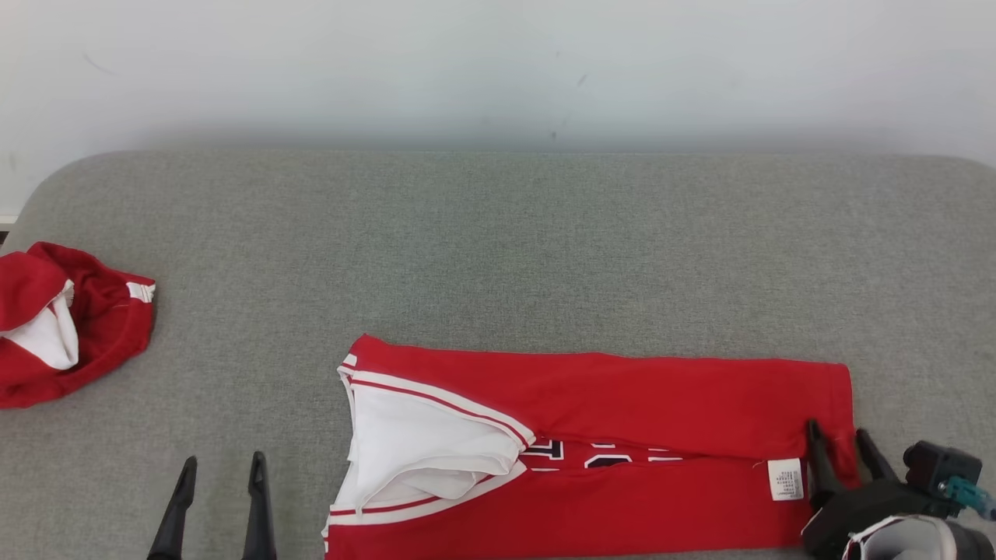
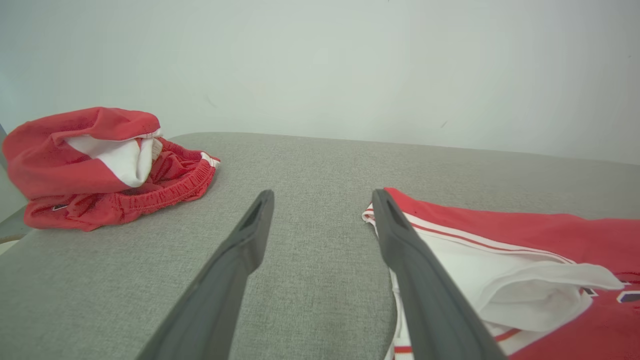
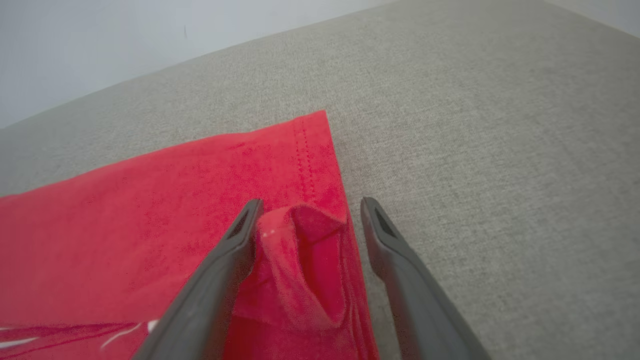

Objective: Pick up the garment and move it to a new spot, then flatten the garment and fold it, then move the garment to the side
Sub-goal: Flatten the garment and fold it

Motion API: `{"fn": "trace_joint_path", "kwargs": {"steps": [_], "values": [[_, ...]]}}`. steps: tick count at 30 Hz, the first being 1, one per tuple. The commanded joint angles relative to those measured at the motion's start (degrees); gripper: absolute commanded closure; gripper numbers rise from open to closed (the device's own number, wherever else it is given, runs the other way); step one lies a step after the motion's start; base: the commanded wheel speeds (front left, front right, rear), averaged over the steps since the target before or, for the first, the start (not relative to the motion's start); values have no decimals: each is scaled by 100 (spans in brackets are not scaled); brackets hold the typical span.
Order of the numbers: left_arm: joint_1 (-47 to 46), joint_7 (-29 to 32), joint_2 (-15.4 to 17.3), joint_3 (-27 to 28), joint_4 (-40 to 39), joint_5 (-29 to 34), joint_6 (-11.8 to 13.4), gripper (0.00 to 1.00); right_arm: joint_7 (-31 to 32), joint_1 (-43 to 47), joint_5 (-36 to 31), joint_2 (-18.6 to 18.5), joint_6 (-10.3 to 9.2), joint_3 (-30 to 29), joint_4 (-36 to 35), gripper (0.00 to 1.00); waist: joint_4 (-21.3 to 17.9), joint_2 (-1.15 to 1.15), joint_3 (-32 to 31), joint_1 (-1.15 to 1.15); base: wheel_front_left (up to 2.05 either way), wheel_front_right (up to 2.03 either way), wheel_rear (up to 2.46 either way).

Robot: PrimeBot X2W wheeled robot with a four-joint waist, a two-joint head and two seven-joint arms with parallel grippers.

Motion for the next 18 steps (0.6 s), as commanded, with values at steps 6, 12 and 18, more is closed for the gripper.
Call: {"fn": "trace_joint_path", "kwargs": {"steps": [6,12,18], "values": [[118,-17,-42,205,138,45,-24,0,98,-78,49,131,-15,212,499,0,0,0,-18,0,0,0,0],[145,-17,-46,203,279,-35,-42,0,149,-217,118,160,-15,480,754,100,-43,0,-47,0,0,0,0],[157,-17,-45,111,431,-22,-31,0,38,-442,28,-297,-18,433,835,100,-96,0,-106,0,0,0,0]]}}
